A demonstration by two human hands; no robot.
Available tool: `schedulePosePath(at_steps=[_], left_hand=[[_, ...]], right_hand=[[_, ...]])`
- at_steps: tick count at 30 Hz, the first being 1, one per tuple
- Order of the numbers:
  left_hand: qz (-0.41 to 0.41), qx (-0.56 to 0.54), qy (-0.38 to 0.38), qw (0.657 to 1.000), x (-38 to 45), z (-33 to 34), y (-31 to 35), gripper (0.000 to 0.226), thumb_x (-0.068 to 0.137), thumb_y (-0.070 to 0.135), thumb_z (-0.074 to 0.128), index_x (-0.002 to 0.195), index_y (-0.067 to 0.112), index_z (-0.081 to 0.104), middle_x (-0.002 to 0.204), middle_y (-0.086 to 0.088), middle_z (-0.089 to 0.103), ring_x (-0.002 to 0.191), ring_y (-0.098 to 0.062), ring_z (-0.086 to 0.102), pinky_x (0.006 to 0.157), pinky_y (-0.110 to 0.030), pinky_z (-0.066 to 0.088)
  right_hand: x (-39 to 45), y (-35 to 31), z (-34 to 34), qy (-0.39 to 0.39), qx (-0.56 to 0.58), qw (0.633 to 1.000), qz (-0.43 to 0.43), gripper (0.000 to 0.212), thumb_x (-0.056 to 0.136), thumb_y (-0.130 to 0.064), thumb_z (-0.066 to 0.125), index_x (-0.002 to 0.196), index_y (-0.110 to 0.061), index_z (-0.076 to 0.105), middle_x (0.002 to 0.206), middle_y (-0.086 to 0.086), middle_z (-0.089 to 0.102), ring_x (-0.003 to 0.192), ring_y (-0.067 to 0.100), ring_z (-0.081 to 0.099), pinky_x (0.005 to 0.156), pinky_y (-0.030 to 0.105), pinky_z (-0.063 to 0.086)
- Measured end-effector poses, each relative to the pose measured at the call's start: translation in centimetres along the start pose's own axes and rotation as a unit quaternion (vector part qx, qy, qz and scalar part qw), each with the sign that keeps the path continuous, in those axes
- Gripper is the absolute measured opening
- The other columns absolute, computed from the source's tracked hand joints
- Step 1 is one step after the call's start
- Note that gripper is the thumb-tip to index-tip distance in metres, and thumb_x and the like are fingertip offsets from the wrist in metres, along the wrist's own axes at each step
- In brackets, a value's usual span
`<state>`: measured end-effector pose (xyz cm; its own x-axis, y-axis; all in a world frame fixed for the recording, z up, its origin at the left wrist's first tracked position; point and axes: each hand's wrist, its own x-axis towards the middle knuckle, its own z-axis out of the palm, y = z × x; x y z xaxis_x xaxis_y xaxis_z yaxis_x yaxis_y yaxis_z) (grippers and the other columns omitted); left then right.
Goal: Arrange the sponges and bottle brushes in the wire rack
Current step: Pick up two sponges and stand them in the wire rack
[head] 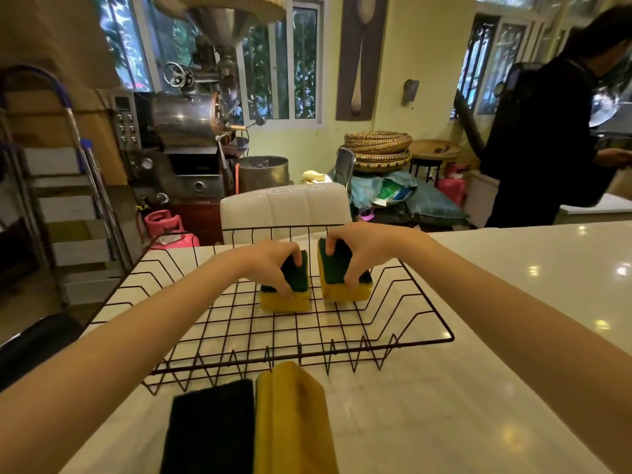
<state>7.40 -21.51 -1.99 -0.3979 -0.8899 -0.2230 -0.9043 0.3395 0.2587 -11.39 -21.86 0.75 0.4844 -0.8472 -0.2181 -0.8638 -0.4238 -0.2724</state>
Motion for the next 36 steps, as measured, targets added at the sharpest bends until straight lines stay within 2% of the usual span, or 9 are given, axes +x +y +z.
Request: schedulePosePath(at_steps=[4, 13, 16, 19, 25, 28, 31, 34, 36], left_hand=[[0.007, 0.005, -0.009, 1.000, 0.5, 0.3, 0.5, 0.054, 0.071, 0.026, 0.072, 0.116, 0.019, 0.043, 0.112, -0.002, 0.045, 0.096, -0.017, 0.043, 0.077, -0.028, 0.038], [0.022, 0.005, -0.006, 1.000, 1.3, 0.9, 1.0, 0.053, 0.075, 0.029, 0.069, 0.118, 0.016, 0.041, 0.107, -0.001, 0.044, 0.095, -0.018, 0.044, 0.078, -0.029, 0.038], [0.022, -0.007, -0.009, 1.000, 1.4, 0.9, 0.8, 0.052, 0.075, 0.031, 0.068, 0.118, 0.017, 0.042, 0.108, -0.001, 0.045, 0.095, -0.018, 0.045, 0.078, -0.028, 0.039], [0.015, -0.027, -0.016, 0.999, 1.3, 0.9, 0.5, 0.048, 0.075, 0.033, 0.068, 0.115, 0.020, 0.044, 0.110, -0.001, 0.046, 0.095, -0.017, 0.045, 0.076, -0.027, 0.038], [0.026, 0.058, -0.006, 0.998, 0.5, 1.2, 1.6, 0.054, 0.077, 0.032, 0.066, 0.123, 0.014, 0.044, 0.121, -0.008, 0.049, 0.096, -0.015, 0.042, 0.083, -0.027, 0.039], [0.008, 0.096, -0.038, 0.995, -0.7, 0.8, 2.7, 0.058, 0.081, 0.036, 0.059, 0.131, 0.014, 0.039, 0.134, -0.013, 0.041, 0.111, -0.024, 0.044, 0.094, -0.033, 0.039], [-0.008, 0.080, -0.080, 0.994, -2.9, 0.2, 3.6, 0.069, 0.082, 0.039, 0.057, 0.140, 0.023, 0.022, 0.144, -0.010, 0.029, 0.129, -0.030, 0.034, 0.105, -0.040, 0.033], [0.019, -0.015, -0.070, 0.997, -6.1, -0.6, 4.4, 0.071, 0.084, 0.032, 0.057, 0.141, 0.022, 0.016, 0.145, -0.007, 0.032, 0.131, -0.025, 0.033, 0.105, -0.033, 0.028], [0.023, -0.052, -0.070, 0.996, -8.6, -0.9, 4.6, 0.074, 0.085, 0.032, 0.055, 0.143, 0.022, 0.010, 0.150, -0.003, 0.026, 0.135, -0.021, 0.028, 0.103, -0.026, 0.024]], right_hand=[[1.1, 0.1, 1.2, -0.015, -0.021, 1.000, 0.003, 0.063, 0.063, -0.015, 0.077, 0.117, -0.019, 0.045, 0.107, 0.000, 0.042, 0.095, 0.019, 0.044, 0.060, 0.020, 0.039], [1.9, 0.4, 1.8, -0.030, -0.026, 0.999, 0.008, 0.064, 0.062, -0.014, 0.078, 0.116, -0.021, 0.045, 0.107, 0.000, 0.042, 0.095, 0.020, 0.045, 0.065, 0.025, 0.041], [2.0, 0.5, 1.9, -0.026, -0.025, 0.999, 0.008, 0.065, 0.062, -0.014, 0.079, 0.117, -0.021, 0.046, 0.108, 0.000, 0.042, 0.096, 0.020, 0.045, 0.073, 0.029, 0.043], [2.1, 0.5, 2.2, -0.020, -0.040, 0.999, 0.004, 0.065, 0.063, -0.016, 0.079, 0.118, -0.021, 0.046, 0.107, 0.000, 0.041, 0.096, 0.020, 0.044, 0.072, 0.028, 0.041], [1.6, 0.3, 2.9, 0.003, -0.065, 0.998, -0.002, 0.065, 0.066, -0.014, 0.076, 0.124, -0.019, 0.047, 0.120, 0.006, 0.045, 0.104, 0.023, 0.045, 0.078, 0.030, 0.041], [1.2, -0.2, 3.0, -0.008, -0.077, 0.997, -0.001, 0.063, 0.072, -0.019, 0.072, 0.128, -0.016, 0.045, 0.121, 0.009, 0.047, 0.110, 0.026, 0.046, 0.081, 0.030, 0.040], [0.3, -1.2, 2.9, 0.008, -0.079, 0.997, 0.000, 0.062, 0.075, -0.028, 0.069, 0.130, -0.015, 0.043, 0.113, 0.008, 0.047, 0.114, 0.027, 0.046, 0.081, 0.030, 0.039], [-1.8, -2.9, 2.9, 0.074, -0.041, 0.996, -0.032, 0.073, 0.077, -0.029, 0.067, 0.139, -0.016, 0.030, 0.139, 0.010, 0.041, 0.128, 0.028, 0.036, 0.100, 0.037, 0.035], [-3.7, -4.5, 3.1, 0.104, 0.016, 0.992, -0.063, 0.075, 0.080, -0.028, 0.065, 0.142, -0.019, 0.023, 0.148, 0.007, 0.034, 0.133, 0.024, 0.032, 0.104, 0.035, 0.032]])
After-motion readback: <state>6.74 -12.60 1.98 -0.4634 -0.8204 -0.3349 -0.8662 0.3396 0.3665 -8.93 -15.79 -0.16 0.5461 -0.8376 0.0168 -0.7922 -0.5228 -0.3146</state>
